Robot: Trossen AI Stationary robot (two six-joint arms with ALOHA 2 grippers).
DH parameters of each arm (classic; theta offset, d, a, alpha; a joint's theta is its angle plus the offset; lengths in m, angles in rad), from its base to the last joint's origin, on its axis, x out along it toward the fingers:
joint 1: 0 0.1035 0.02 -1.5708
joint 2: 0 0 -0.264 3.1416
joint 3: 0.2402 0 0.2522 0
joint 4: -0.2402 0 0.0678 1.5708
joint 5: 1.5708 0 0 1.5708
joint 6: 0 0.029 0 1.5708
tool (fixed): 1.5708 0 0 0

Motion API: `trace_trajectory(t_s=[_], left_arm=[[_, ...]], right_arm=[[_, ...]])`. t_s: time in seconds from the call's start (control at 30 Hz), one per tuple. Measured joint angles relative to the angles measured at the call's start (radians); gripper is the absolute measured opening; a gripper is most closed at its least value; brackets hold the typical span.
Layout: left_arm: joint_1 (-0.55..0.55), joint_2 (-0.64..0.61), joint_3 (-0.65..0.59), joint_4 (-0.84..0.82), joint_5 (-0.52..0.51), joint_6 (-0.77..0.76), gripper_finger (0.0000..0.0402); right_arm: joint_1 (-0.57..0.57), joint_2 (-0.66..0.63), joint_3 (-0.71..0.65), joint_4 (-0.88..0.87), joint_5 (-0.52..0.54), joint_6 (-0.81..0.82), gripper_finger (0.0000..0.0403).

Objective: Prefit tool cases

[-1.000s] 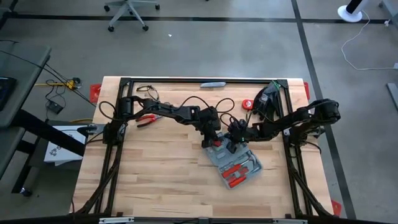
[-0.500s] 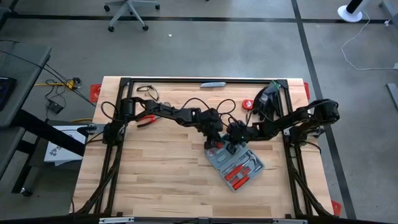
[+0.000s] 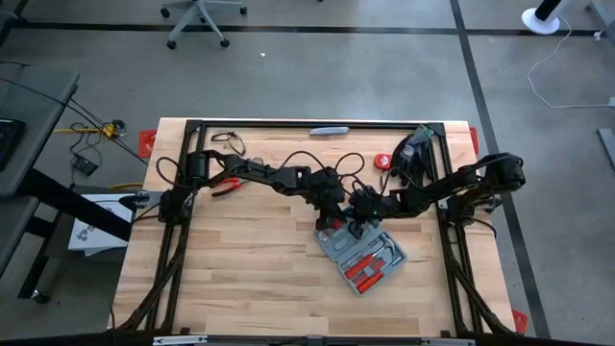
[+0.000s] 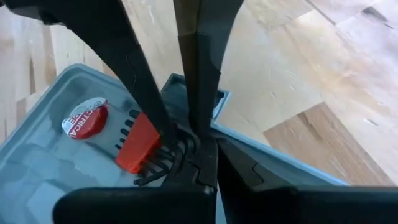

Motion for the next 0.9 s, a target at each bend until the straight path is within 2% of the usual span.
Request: trace_trajectory(t_s=[0.43,0.67,0.9], left_arm=[[-0.026,0.024,-0.006,-0.057,-0.042,-0.002,0.0051],[-0.027,0.042,-0.006,-0.03,-0.04,-0.011,0.0029],[-0.022,0.014,-0.011,-0.021,-0.04,-0.011,0.0028]], right_arm=[[0.001,-0.001,-0.003,0.021,0.043,-0.008,0.0],[0.029,-0.001,-0.003,0.053,0.084,-0.026,0.0],[0.042,-0.001,-0.003,0.055,0.122,-0.026,0.0]])
